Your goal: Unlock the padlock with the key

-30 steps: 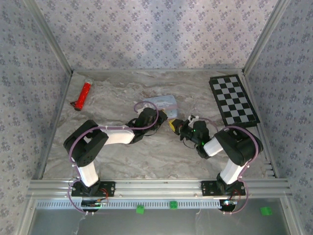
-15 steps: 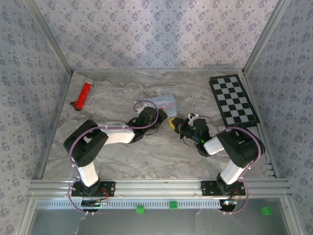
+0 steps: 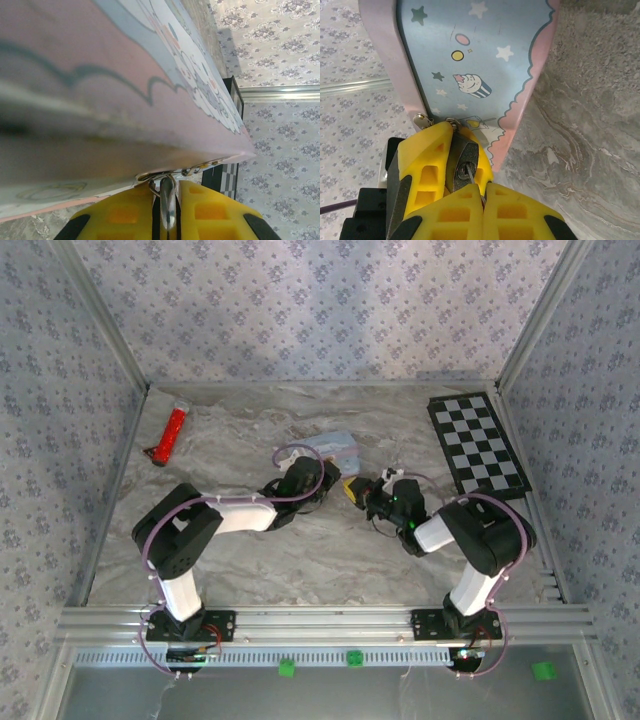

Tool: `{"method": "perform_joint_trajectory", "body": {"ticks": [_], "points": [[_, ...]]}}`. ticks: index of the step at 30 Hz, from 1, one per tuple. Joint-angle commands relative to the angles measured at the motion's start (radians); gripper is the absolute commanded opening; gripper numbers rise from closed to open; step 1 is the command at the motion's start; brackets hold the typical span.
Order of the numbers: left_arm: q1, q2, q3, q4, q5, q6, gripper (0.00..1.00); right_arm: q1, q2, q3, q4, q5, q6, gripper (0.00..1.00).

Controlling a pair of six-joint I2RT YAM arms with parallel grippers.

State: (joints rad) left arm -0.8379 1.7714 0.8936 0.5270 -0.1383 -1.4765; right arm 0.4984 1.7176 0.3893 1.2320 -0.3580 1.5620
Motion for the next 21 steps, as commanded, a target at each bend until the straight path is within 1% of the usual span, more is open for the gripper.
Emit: {"method": "perform_joint_trajectory", "body": {"ticks": [1,7,14,21], "points": [[-0.186,-0.027,0.085,0.144,0.380,-0.030,0.03,-0.003,0.021,0.104,0.112,-0.017,-0.021,0.00],[-0.188,-0.018,0.091,0.163,0.384,-0.041,0.03,0.035,-0.009,0.144,0.081,-0.039,-0.046,0.00],[-0.190,-0.035,0.076,0.147,0.375,-0.030,0.02,-0.082,0.009,0.108,0.131,-0.093,-0.024,0.00],[-0.182,-0.024,0.067,0.156,0.356,-0.037,0.02,-0.062,0.011,0.114,0.136,-0.107,-0.025,0.00]]}}
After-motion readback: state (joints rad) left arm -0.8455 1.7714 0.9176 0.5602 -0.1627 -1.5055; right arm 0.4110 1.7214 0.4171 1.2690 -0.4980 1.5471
